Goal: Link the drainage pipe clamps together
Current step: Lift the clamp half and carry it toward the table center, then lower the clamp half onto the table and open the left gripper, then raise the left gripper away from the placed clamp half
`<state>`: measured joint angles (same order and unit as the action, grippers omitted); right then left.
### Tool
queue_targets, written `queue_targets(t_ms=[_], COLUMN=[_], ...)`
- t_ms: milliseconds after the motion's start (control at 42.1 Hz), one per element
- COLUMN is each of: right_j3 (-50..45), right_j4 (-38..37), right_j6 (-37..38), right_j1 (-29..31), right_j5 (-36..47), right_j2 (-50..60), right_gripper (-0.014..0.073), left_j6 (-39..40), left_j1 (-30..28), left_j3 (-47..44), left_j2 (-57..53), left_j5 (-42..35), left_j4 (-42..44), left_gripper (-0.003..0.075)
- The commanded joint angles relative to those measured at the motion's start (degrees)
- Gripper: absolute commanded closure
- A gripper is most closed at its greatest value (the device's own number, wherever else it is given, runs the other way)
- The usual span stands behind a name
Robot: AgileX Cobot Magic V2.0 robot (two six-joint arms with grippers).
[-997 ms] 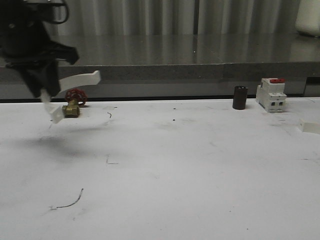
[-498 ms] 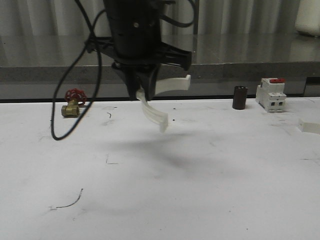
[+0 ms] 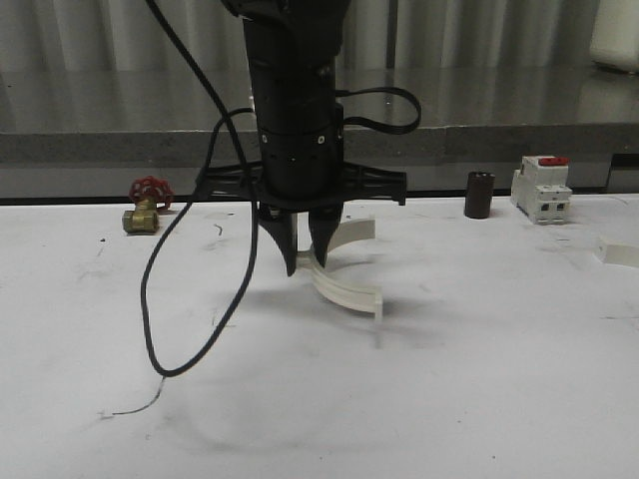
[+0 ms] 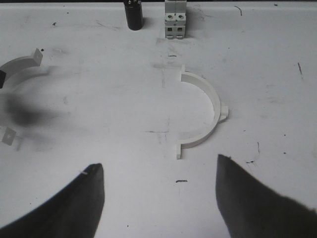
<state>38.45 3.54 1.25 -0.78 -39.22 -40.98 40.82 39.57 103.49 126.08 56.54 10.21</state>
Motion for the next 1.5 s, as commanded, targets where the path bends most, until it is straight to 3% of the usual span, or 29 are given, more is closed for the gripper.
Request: queue_targets(t_ms=[0,546,878,1163,1282,1471], right_j3=[1.67,1.67,1.67,1.67,1.67,1.67], right_j4=[0.32,0.32,0.32,0.32,0.32,0.32], right_j6=[-0.61,-0.61,-0.61,-0.61,-0.61,-0.61], right_j1=[-0.16,-0.16,-0.16,-0.16,-0.16,-0.16], right_j5=[3.41,3.41,3.41,3.41,3.41,3.41], right_j2=[-0.19,-0.19,-0.19,-0.19,-0.19,-0.19], right_gripper=[0.0085,0.0085,0.0085,0.0085,0.0085,0.0085], left_j6=[1.04,2.08,2.08,1.86,-2.78,-21.63], left_j1=[0.38,-0.38,-0.38,-0.38,-0.38,-0.44], left_j3=[1.9,1.9,1.9,1.9,2.77,2.77], left_j2=[-2.52,-1.29,-1.29,-1.95,-4.37,-13.74], left_j5=[-1.07,-1.31,-2.21,-1.94,-0.38,1.2], left_j4=[-0.44,-1.96,-2.11,-1.49,-0.37,-0.24], left_gripper=[0.0741,0.0729,0.0452,0.0414,0.0414,0.0416])
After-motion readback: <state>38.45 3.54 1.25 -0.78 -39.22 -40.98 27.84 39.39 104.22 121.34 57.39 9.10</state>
